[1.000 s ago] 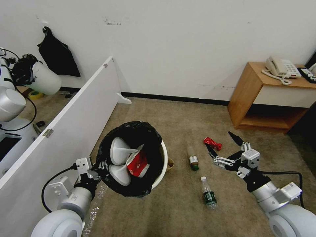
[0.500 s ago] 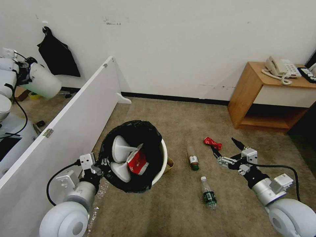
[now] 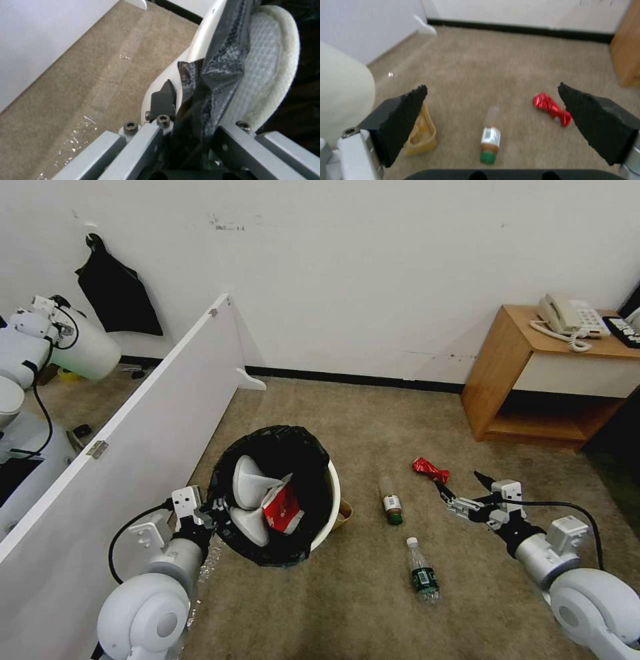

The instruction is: Pick up the trash bin, then pick up the garbage from the floor and place it into the trash bin.

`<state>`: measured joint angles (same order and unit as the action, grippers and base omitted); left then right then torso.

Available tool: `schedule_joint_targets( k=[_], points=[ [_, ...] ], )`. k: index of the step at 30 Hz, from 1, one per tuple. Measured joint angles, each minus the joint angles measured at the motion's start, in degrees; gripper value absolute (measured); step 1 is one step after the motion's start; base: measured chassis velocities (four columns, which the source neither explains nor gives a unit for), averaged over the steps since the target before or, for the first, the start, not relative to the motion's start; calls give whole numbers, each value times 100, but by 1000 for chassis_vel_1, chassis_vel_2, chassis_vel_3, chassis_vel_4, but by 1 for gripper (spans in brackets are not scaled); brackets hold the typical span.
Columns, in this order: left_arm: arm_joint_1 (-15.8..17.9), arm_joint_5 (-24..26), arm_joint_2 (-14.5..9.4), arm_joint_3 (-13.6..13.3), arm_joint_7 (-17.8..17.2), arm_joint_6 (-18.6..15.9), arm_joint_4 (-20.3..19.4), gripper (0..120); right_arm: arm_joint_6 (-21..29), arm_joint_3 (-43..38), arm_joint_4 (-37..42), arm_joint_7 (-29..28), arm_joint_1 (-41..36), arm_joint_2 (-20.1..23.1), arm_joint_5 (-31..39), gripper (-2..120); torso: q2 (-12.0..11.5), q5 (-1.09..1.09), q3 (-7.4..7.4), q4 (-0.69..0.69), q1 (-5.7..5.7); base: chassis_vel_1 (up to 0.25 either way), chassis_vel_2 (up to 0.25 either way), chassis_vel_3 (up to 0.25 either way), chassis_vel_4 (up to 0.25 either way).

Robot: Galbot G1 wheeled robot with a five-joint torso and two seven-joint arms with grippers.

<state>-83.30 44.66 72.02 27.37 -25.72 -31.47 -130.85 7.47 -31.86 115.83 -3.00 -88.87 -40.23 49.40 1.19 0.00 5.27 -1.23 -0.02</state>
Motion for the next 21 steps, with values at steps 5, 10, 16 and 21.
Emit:
schedule_joint_targets(
  k=[5, 10, 16, 21],
  points=[
    [29, 50, 21, -58, -58, 11, 38, 1, 423, 429, -168, -274, 348, 306, 349, 100, 0, 0, 0, 1, 0, 0, 0, 0, 0],
    [5, 42, 32, -150, -92, 30, 66, 1, 764, 875, -320, -452, 770, 576, 589, 100, 0, 0, 0, 0, 0, 0, 0, 0, 0],
    [-78, -93, 154, -321, -97, 100, 130, 1, 1155, 1374, -450, -587, 1210, 932, 887, 100, 0, -1, -1, 2, 0, 0, 0, 0, 0],
    [-57, -98, 170, -389, -96, 130, 165, 1, 1518, 1441, -512, -522, 1249, 1249, 1052, 100, 0, 0, -1, -2, 0, 0, 0, 0, 0]
  ],
)
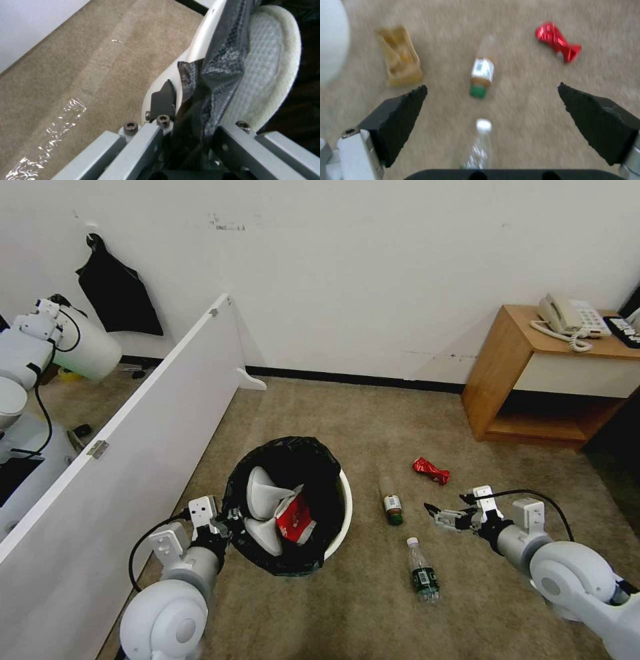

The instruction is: Pick up the trash bin, then pick up the garbage from the floor and place it into the trash bin.

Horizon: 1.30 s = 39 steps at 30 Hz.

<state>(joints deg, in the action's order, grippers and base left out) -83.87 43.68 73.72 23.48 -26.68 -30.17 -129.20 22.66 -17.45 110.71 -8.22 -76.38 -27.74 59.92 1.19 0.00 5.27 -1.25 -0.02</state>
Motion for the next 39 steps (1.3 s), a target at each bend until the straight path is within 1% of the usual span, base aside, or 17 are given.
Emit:
schedule_joint_targets(
  k=[1, 4, 6, 10, 12, 13, 16, 17, 19, 20, 21, 23, 27, 32, 33, 35, 39],
  points=[
    [17, 5, 0, -6, 3, 12, 18, 1, 93, 30, -32, 45, 19, 91, 26, 100, 0, 0, 0, 0, 0, 0, 0, 0, 0],
    [29, 13, 0, -8, 5, 24, 29, 1, 173, 60, -52, 65, 52, 138, 51, 100, 0, 0, 0, 0, 0, 0, 0, 0, 0],
    [41, 41, 5, -8, 12, 45, 51, 1, 406, 332, -159, 66, 335, 204, 258, 100, 0, -1, 0, 3, 0, 0, 0, 0, 0],
    [38, 47, 8, -10, 22, 64, 53, 1, 569, 655, -299, 0, 698, 176, 540, 100, 0, 0, 0, 2, 0, 0, 0, 0, 0],
    [23, 51, 32, -16, 33, 77, 52, 1, 621, 1087, -492, -45, 1159, 30, 820, 100, 0, 0, 0, 3, 0, 0, 0, 0, 0],
    [23, 51, 32, -16, 33, 77, 52, 1, 621, 1087, -492, -45, 1159, 30, 820, 100, 0, 0, 0, 3, 0, 0, 0, 0, 0],
    [7, 50, 69, -7, 36, 98, 47, 1, 657, 1505, -723, -109, 1573, -249, 1126, 100, 0, 0, 0, 3, 0, 0, 0, 0, 0],
    [7, 50, 69, -7, 36, 98, 47, 1, 657, 1505, -723, -109, 1573, -249, 1126, 100, 0, 0, 0, 3, 0, 0, 0, 0, 0],
    [-13, 50, 73, 14, 37, 103, 28, 1, 674, 1848, -950, -171, 1889, -548, 1275, 100, 0, 2, 0, 2, 0, 0, 0, 0, 0],
    [-13, 50, 73, 14, 37, 103, 28, 1, 674, 1848, -950, -171, 1889, -548, 1275, 100, 0, 2, 0, 2, 0, 0, 0, 0, 0],
    [-27, 56, 65, 33, 40, 110, 20, 1, 689, 2071, -1113, -233, 2058, -784, 1359, 100, 0, -1, 0, 4, 0, 0, 0, 0, 0],
    [-43, 59, 41, 62, 40, 117, 20, 1, 731, 2275, -1311, -305, 2206, -1015, 1453, 100, 0, 1, 0, 3, 0, 0, 0, 0, 0],
    [-62, 63, 37, 74, 44, 118, 21, 1, 868, 2488, -1576, -382, 2342, -1235, 1588, 100, 0, 0, 0, 2, 0, 0, 0, 0, 0],
    [-61, 63, 63, 75, 51, 119, 34, 1, 999, 2596, -1730, -421, 2431, -1317, 1718, 100, 0, 0, 0, 2, 0, 0, 0, 0, 0],
    [-58, 61, 78, 75, 52, 120, 49, 1, 1124, 2629, -1800, -479, 2469, -1331, 1843, 100, 0, 0, 0, 3, 0, 0, 0, 0, 0],
    [-54, 60, 88, 76, 57, 124, 67, 1, 1280, 2655, -1895, -553, 2486, -1314, 1911, 100, 0, 0, 0, 2, 0, 0, 0, 0, 0],
    [-52, 61, 83, 80, 62, 130, 76, 1, 1378, 2656, -1935, -640, 2464, -1231, 1969, 100, 0, 1, 0, 2, 0, 0, 0, 0, 0]
  ],
)
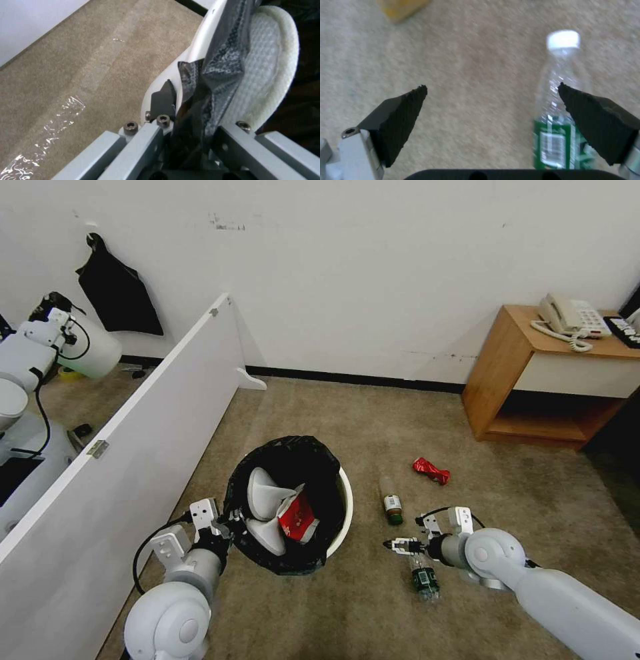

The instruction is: Pick up the trash bin, then pick up the garbage from the floor and place it into the trash bin.

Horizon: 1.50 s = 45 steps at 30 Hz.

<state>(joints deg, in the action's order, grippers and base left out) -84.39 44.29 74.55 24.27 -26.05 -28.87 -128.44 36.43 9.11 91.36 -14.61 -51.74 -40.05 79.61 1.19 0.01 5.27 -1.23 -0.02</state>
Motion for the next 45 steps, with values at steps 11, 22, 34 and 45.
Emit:
schedule_joint_targets(
  k=[11, 22, 34, 45],
  points=[
    [5, 5, -4, 33, 15, 19, 46, 1, 78, -197, 4, -6, -193, 213, -21, 100, 0, -1, 0, 0, 0, 0, 0, 0, 0],
    [-4, 4, 23, 64, 31, 47, 71, 1, 72, -262, -226, 124, -233, 121, -109, 100, 0, -1, 0, 0, 0, 0, 0, 0, 0],
    [-29, 9, -22, 99, 37, 59, 74, 1, 40, -350, -709, 281, -371, -161, -355, 100, 0, -1, 0, 0, 0, 0, 0, 0, 0],
    [-45, 5, 12, 94, 39, 66, 79, 1, -12, -346, -1013, 325, -335, -389, -551, 100, 0, -1, 0, 0, 0, 0, 0, 0, 0]
  ],
)
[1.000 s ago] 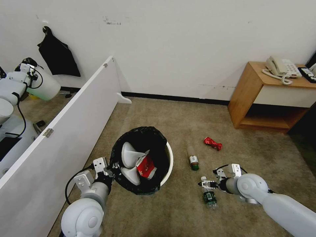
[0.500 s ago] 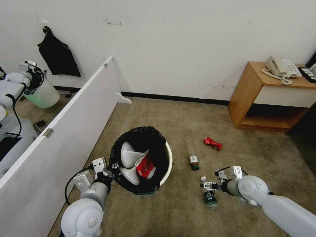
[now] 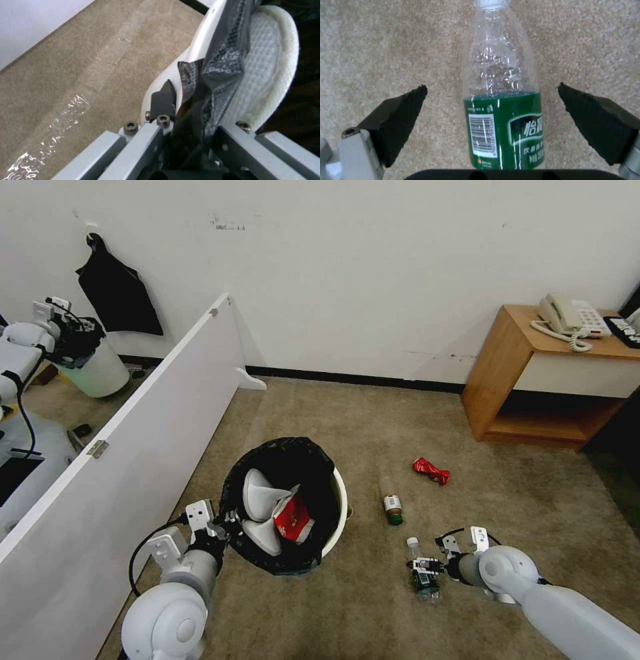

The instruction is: Pick up the trash bin, then pick up the garbage from the floor and place it into the trash bin.

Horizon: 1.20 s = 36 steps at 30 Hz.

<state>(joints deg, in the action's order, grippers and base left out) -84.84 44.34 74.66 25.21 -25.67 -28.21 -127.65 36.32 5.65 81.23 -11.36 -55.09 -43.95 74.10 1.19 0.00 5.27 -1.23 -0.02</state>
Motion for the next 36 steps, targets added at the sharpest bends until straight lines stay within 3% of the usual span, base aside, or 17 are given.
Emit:
schedule_joint_targets(
  k=[27, 35, 36],
  points=[
    [-27, -38, 90, -8, 11, 31, 43, 1, -96, 188, -474, -11, 164, -351, -321, 100, 0, 0, 0, 0, 0, 0, 0, 0, 0],
    [-25, -58, 155, -7, 17, 35, 66, 1, -116, 249, -566, 62, 226, -423, -357, 82, 0, 0, 0, 0, 0, 0, 0, 0, 0],
    [-29, -61, 158, -6, 18, 37, 69, 1, -121, 252, -600, 76, 236, -429, -374, 74, 0, 1, 0, 0, 0, 0, 0, 0, 0]
  ],
)
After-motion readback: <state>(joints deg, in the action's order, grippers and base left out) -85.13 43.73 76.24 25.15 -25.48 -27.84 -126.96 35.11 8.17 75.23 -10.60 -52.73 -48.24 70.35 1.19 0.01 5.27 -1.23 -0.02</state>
